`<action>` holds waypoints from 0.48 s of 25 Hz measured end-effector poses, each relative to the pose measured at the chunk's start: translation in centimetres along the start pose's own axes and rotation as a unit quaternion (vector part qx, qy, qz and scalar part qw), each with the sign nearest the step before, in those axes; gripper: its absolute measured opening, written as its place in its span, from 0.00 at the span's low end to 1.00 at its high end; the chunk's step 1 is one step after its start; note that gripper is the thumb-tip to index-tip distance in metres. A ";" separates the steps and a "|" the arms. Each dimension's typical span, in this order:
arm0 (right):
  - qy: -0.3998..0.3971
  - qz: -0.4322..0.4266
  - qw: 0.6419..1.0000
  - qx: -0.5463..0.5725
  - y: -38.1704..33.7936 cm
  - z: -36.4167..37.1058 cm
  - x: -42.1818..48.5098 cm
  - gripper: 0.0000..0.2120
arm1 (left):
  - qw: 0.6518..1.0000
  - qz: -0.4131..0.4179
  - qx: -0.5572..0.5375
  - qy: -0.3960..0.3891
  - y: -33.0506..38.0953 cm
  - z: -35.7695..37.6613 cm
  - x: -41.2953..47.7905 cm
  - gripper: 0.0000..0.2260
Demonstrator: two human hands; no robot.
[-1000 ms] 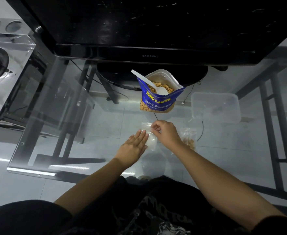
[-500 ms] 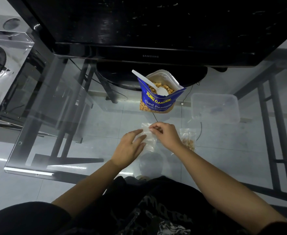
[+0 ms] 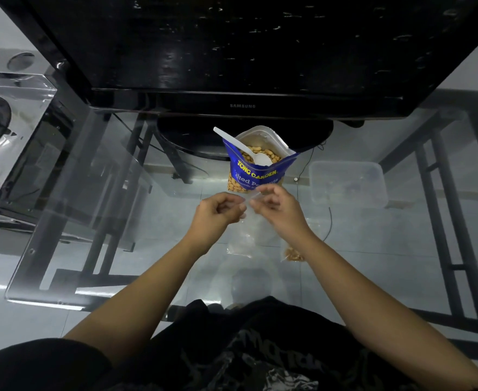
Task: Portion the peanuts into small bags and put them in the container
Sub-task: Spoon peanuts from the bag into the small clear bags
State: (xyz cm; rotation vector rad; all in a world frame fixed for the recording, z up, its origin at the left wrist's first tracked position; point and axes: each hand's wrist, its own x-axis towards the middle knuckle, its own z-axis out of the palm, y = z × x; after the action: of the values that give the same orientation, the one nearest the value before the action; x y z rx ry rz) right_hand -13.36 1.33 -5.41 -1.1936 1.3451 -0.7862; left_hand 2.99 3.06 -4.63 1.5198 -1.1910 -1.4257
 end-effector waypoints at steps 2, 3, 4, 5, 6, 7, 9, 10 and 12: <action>0.005 -0.003 1.000 0.018 -0.4 -0.3 0.0 0.16 | 0.998 -0.022 -0.059 -0.006 0.9 0.4 0.0 0.04; 0.004 -0.009 1.000 0.020 -0.7 -0.6 0.0 0.17 | 0.997 -0.027 -0.074 -0.009 1.4 0.3 0.1 0.04; 0.000 -0.016 1.000 0.016 -1.1 -0.9 0.0 0.19 | 0.995 -0.037 -0.090 -0.015 1.9 0.2 0.2 0.04; -0.008 -0.023 1.000 0.009 -1.4 -1.2 0.0 0.21 | 0.993 -0.050 -0.108 -0.027 2.3 0.0 0.3 0.05; -0.017 -0.029 0.999 0.000 -1.9 -1.4 0.0 0.23 | 0.989 -0.065 -0.122 -0.046 2.7 -0.3 0.3 0.05; -0.024 -0.037 0.999 -0.010 -2.3 -1.7 -0.1 0.24 | 0.986 -0.077 -0.130 -0.067 3.0 -0.5 0.3 0.05; -0.035 -0.058 0.997 -0.030 -3.1 -2.1 -0.3 0.25 | 0.982 -0.089 -0.133 -0.099 3.5 -0.9 0.3 0.05; -0.040 -0.066 0.996 -0.042 -3.4 -2.2 -0.5 0.25 | 0.981 -0.090 -0.135 -0.106 3.7 -1.0 0.3 0.05; -0.047 -0.081 0.993 -0.067 -4.1 -2.4 -0.7 0.24 | 0.981 -0.088 -0.141 -0.102 3.9 -0.9 0.1 0.06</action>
State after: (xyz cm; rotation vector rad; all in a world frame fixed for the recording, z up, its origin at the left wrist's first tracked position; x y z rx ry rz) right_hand -14.97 0.49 -0.97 -1.4427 1.2515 -0.7523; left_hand 3.34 1.63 -0.85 1.3298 -0.9373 -1.8211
